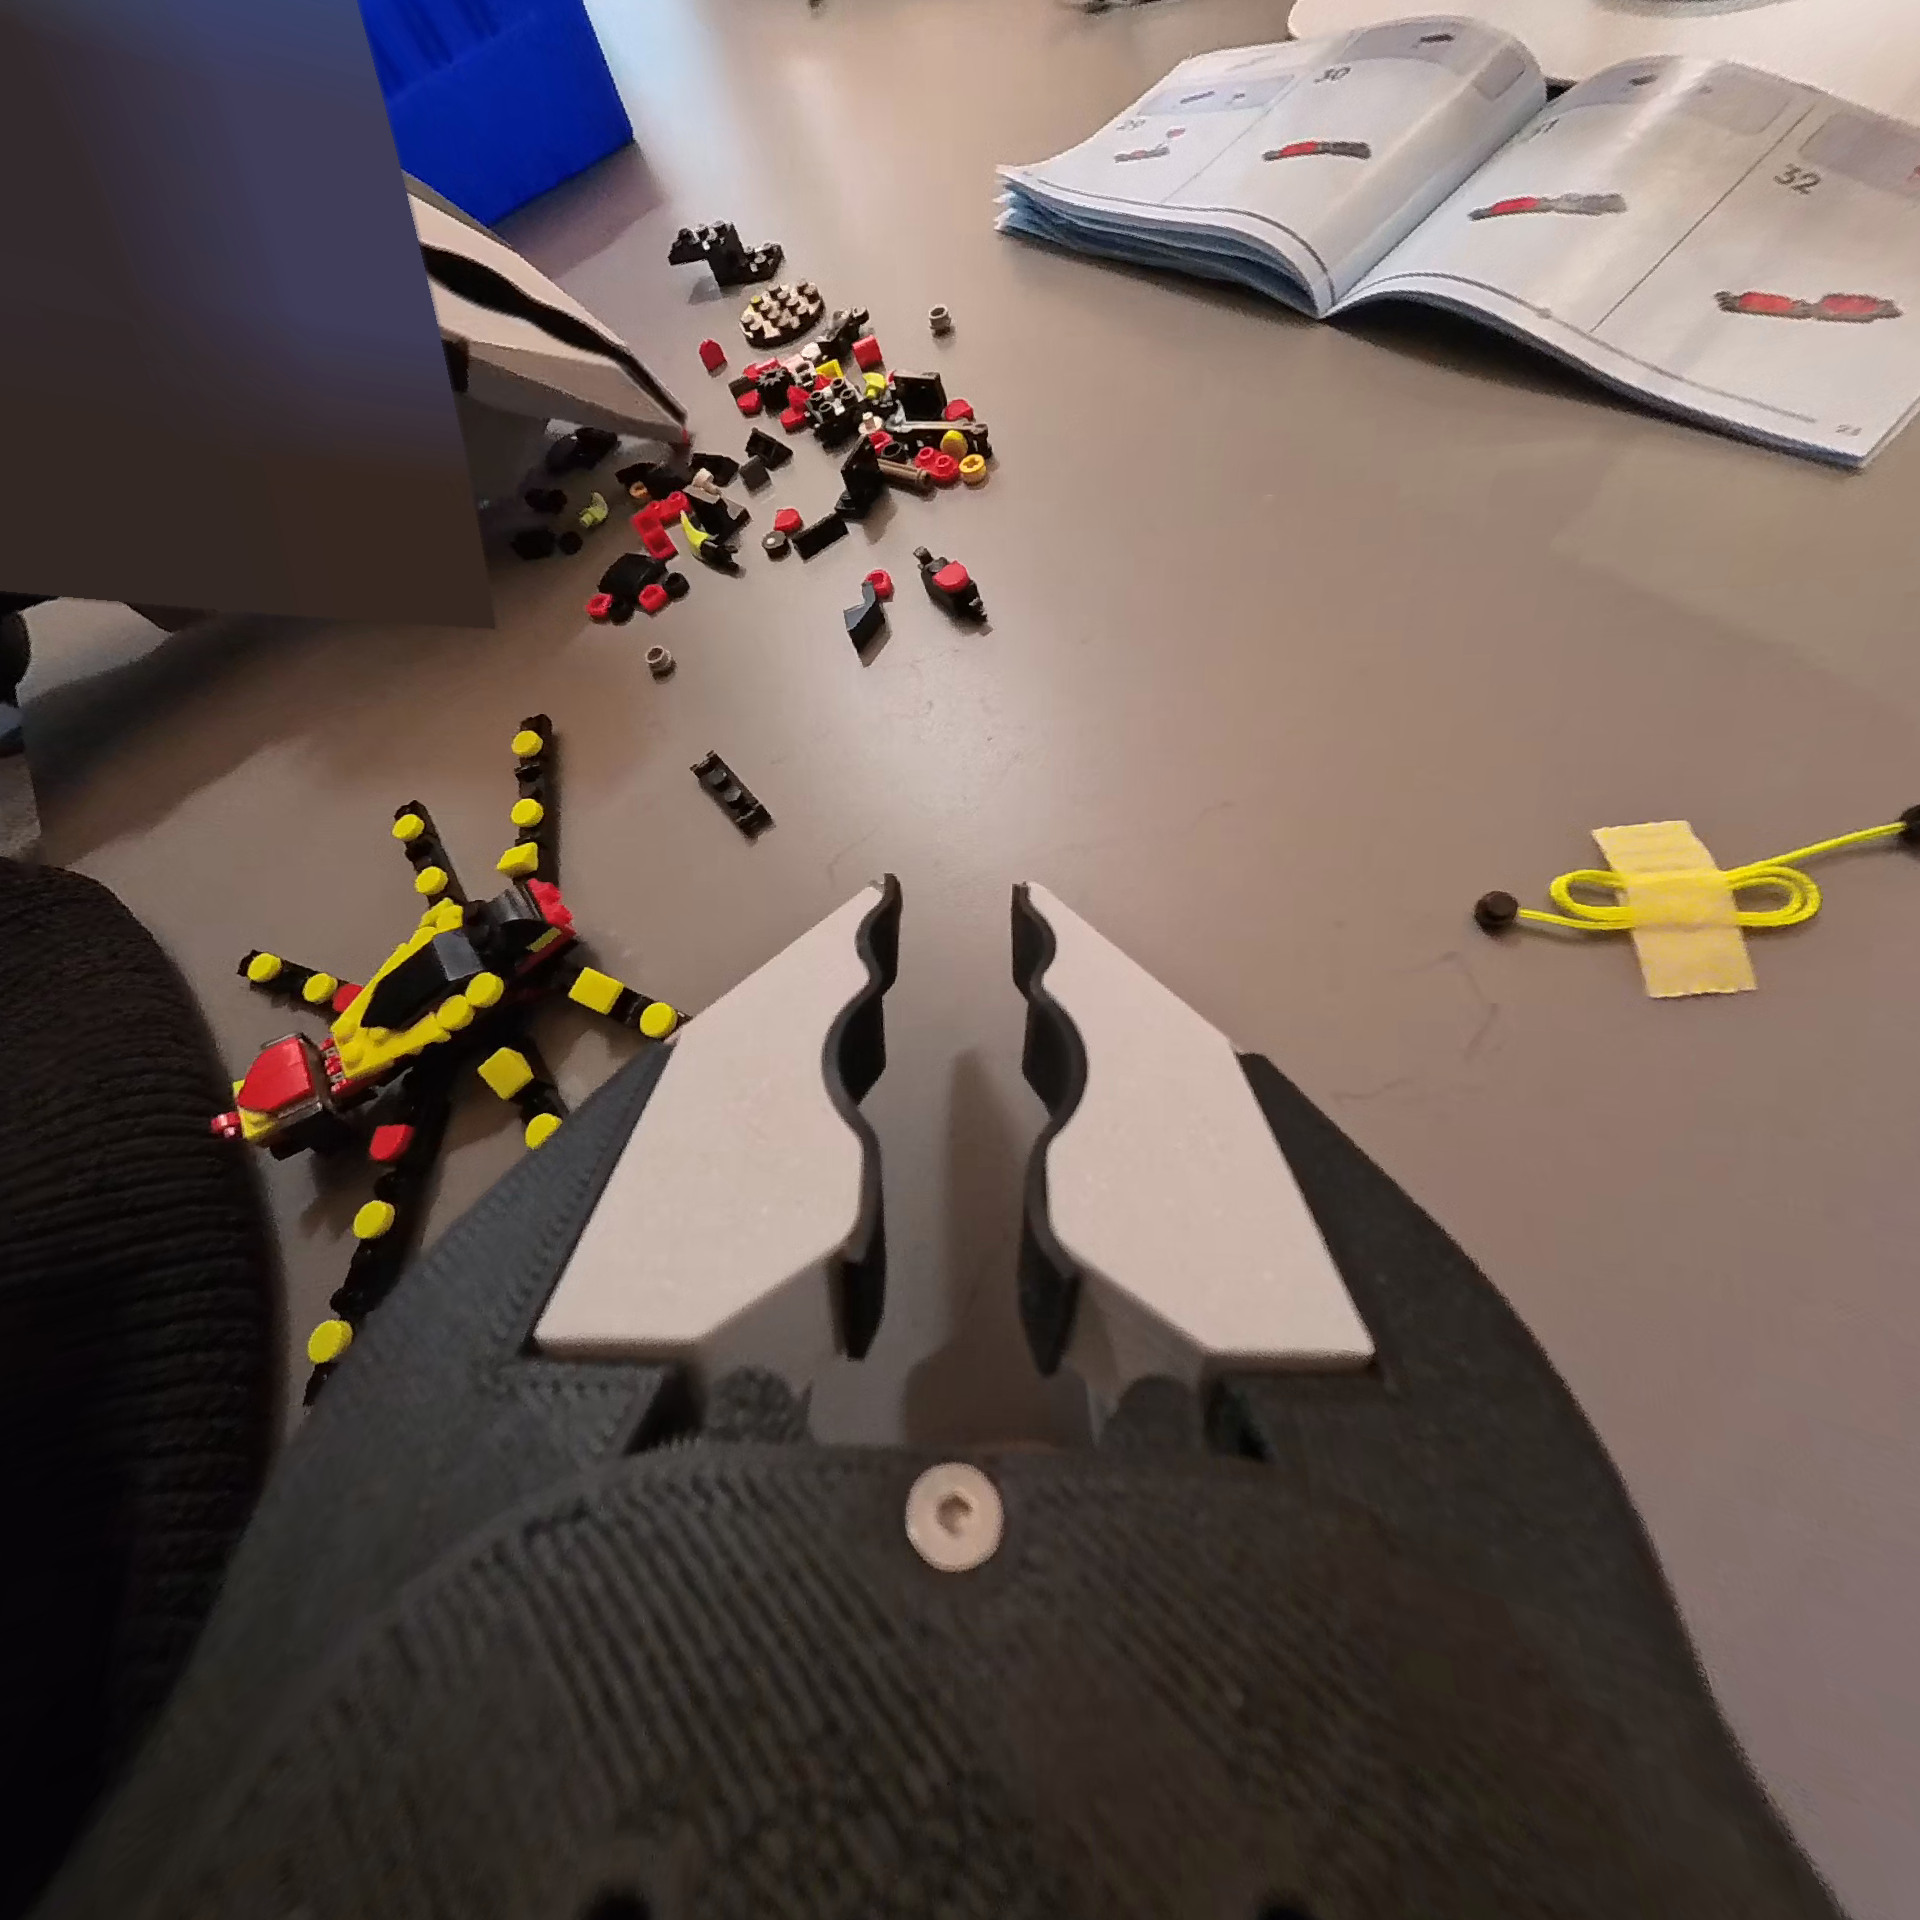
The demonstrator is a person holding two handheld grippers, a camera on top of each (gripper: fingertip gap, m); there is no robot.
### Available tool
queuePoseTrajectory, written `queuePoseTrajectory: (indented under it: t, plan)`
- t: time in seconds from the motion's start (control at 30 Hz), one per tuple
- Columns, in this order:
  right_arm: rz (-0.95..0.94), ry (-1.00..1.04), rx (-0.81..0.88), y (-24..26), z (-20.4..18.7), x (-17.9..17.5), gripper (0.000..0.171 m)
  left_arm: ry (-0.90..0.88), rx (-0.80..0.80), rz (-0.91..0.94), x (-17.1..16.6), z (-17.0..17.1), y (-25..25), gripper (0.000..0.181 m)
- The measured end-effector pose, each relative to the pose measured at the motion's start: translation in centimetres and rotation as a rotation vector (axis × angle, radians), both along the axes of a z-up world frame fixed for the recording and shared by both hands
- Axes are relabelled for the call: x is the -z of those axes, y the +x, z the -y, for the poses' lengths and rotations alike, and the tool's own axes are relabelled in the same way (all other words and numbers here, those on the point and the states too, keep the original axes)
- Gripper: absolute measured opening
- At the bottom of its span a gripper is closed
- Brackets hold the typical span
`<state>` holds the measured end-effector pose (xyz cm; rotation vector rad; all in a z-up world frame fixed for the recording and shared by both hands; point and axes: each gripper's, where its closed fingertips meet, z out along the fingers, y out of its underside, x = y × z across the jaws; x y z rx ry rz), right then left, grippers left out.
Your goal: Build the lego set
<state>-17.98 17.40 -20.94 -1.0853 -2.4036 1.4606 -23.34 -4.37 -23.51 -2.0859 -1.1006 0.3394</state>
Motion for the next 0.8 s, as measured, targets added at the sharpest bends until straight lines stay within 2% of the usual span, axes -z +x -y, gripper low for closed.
queuePoseTrajectory:
  t: [0.3,0.5,0.6,0.73,0.8]
  plan:
    - [-0.073,-0.013,-0.035,1.1,1.0,-1.9,0.018,-0.01,0.022,-0.076,-0.9,-0.4,0.3,0.003]
    - [-0.146,0.001,-0.091,2.4,2.4,-3.3,0.017,0.009,-0.026,-0.135,-2.3,0.4,-0.1,0.003]
    - [-0.173,0.01,-0.113,3.1,2.9,-3.7,0.017,0.112,-0.066,-0.146,-3.6,0.5,-0.5,0.003]
    - [-0.191,-0.018,-0.128,3.7,3.4,-4.5,0.016,0.425,-0.01,-0.067,-6.1,-1.2,0.5,0.002]
    - [-0.201,-0.022,-0.134,4.0,3.6,-4.8,0.016,0.451,-0.073,-0.055,-6.2,-0.3,-0.2,0.002]
